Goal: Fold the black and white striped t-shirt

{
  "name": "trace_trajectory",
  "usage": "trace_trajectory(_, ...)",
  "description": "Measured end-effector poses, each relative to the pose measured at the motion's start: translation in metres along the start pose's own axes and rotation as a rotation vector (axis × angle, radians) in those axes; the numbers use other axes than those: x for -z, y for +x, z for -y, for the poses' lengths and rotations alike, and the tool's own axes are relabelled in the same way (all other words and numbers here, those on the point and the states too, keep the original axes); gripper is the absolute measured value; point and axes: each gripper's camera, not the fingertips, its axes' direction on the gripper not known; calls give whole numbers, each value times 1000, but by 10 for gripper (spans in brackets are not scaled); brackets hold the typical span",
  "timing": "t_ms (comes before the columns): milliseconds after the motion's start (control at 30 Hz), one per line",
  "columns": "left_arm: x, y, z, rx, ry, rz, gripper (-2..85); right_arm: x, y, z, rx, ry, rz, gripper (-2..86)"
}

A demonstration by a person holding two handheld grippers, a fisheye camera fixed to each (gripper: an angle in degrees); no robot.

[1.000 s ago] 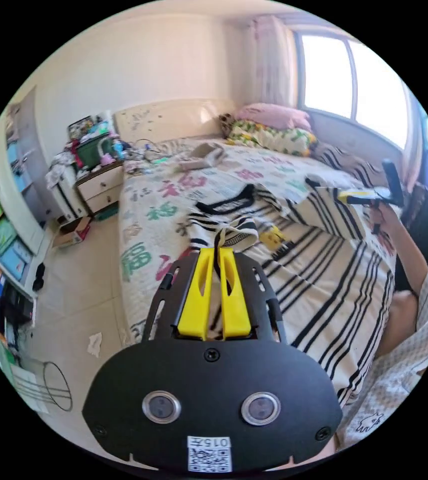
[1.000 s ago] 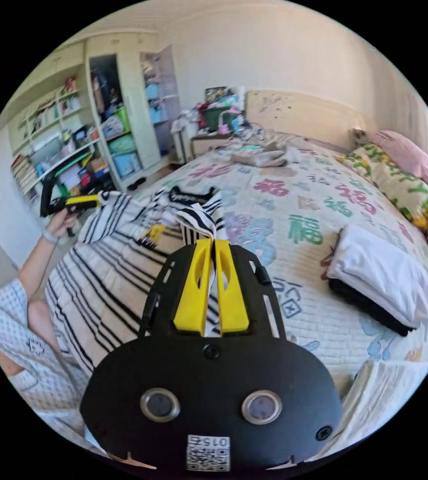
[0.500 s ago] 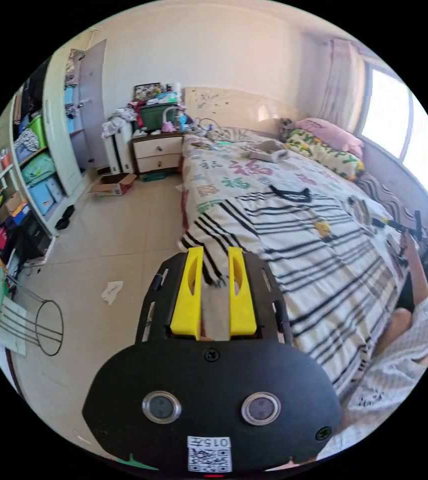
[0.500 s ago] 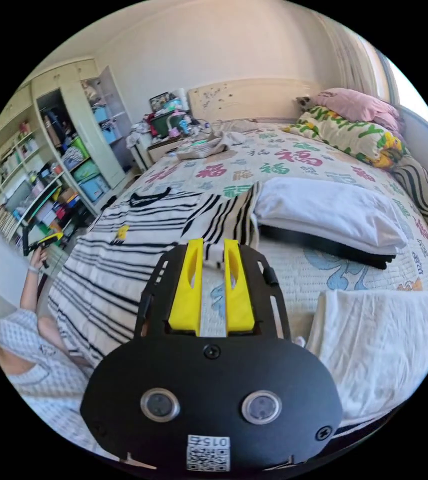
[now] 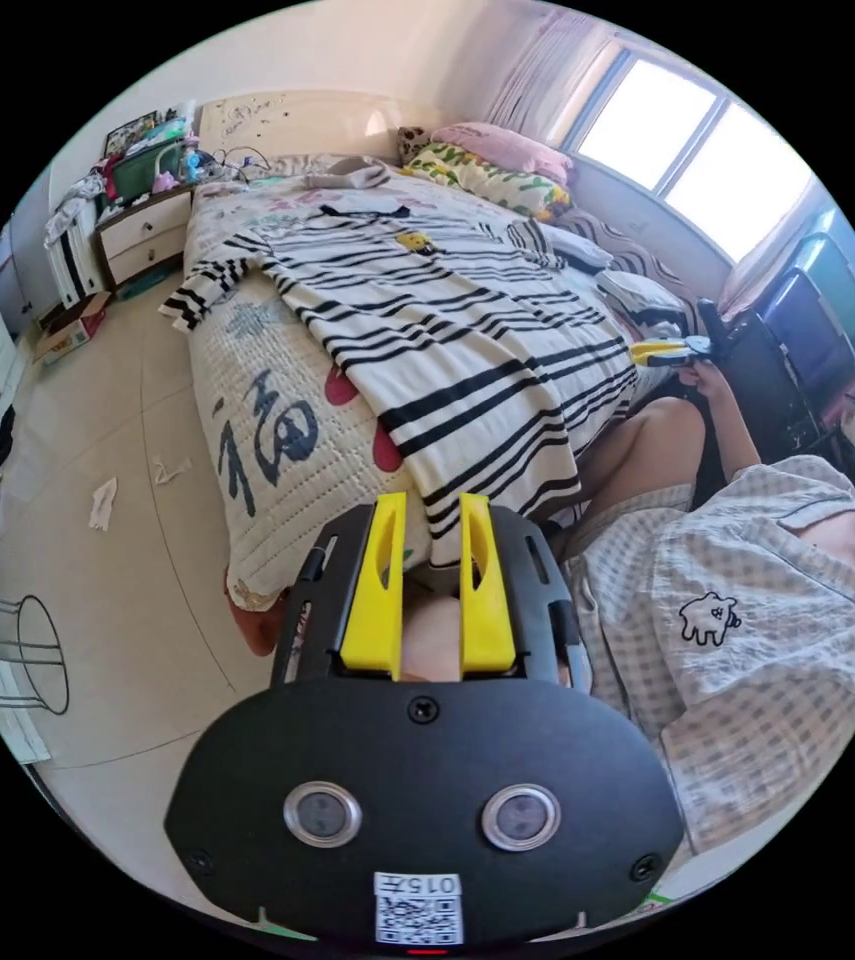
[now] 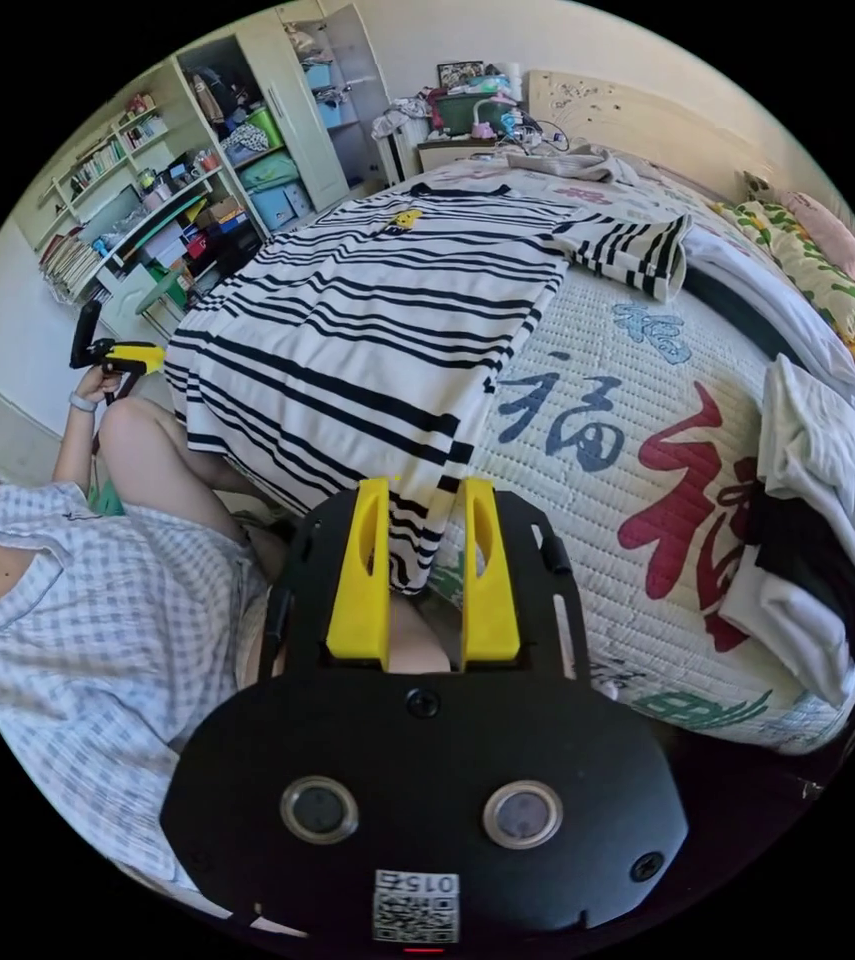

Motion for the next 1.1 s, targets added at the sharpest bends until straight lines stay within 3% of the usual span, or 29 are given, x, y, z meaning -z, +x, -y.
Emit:
trace_trajectory(333,-12,-5,-2,-24,7,11,42,1,-12,-17,-68,-43,-16,73)
trace_trajectory(667,-29,18,-41,-79,75,64,-2,26,-29,-55,-101,53,-3,-3)
trace_trajectory(833,-41,17,-70,-50,93,125,-3,15,-43,-62,-67,-25,-73,-6)
trace_trajectory(1000,-108,13,-74,-29,6,167,-2,-1,-49,-65,-74,-62,-76,-2)
trace_trajectory(1100,-149,19,-78,-38,-98,294,-1,4,-52,-77,-66,-46,-54,5)
